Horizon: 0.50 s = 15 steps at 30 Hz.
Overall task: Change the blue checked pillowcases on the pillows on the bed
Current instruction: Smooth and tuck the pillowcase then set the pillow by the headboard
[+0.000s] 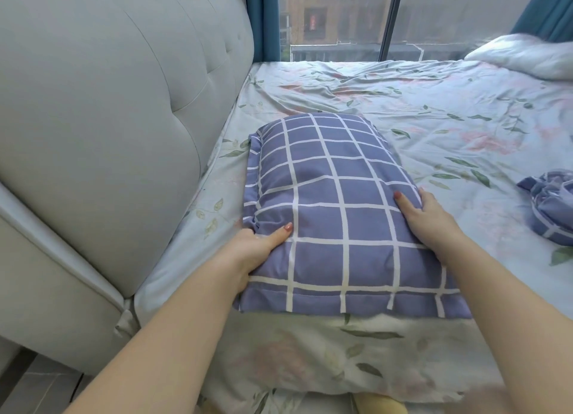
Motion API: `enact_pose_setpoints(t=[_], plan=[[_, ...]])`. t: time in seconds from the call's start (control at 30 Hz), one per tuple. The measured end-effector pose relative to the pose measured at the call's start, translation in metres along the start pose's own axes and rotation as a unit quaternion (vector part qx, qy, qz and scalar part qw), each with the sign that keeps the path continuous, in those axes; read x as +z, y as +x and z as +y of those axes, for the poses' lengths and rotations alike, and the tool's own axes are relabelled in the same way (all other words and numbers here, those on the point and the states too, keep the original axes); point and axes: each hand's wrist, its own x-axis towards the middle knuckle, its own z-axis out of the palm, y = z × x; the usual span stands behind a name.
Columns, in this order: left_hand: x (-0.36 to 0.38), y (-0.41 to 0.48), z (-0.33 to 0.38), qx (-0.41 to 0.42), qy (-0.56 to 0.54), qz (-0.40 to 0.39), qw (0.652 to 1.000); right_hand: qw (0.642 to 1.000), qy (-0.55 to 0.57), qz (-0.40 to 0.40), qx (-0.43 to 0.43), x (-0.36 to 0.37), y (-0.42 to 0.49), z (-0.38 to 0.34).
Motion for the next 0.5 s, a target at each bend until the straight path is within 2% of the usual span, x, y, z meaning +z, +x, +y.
enact_pose_setpoints(t=[0.07, 0.13, 0.2, 0.3, 0.33, 0.4, 0.5], plan=[[-0.001, 0.007, 0.006, 0.056, -0.049, 0.042, 0.996, 0.997, 0.066, -0.01, -0.03, -0.002, -0.01, -0.001], [-0.012, 0.015, 0.012, 0.141, -0.037, 0.104, 0.984, 0.987, 0.147, -0.037, -0.053, 0.0, -0.026, -0.008], [-0.032, 0.022, 0.016, 0.218, 0.045, 0.193, 0.955, 0.98, 0.159, -0.092, -0.075, 0.008, -0.047, -0.012], [-0.059, 0.023, 0.013, 0.235, 0.256, 0.328, 0.879, 0.965, 0.091, -0.238, -0.069, 0.014, -0.082, -0.016], [-0.06, 0.019, 0.01, 0.244, 0.306, 0.338, 0.856, 0.959, 0.076, -0.268, -0.053, 0.013, -0.088, -0.016], [-0.047, 0.007, 0.003, 0.299, 0.352, 0.319, 0.828, 0.963, 0.072, -0.259, -0.026, 0.006, -0.09, -0.014], [-0.013, -0.019, -0.004, 0.345, 0.371, 0.209, 0.837, 0.969, 0.126, -0.207, 0.042, -0.002, -0.081, -0.006]])
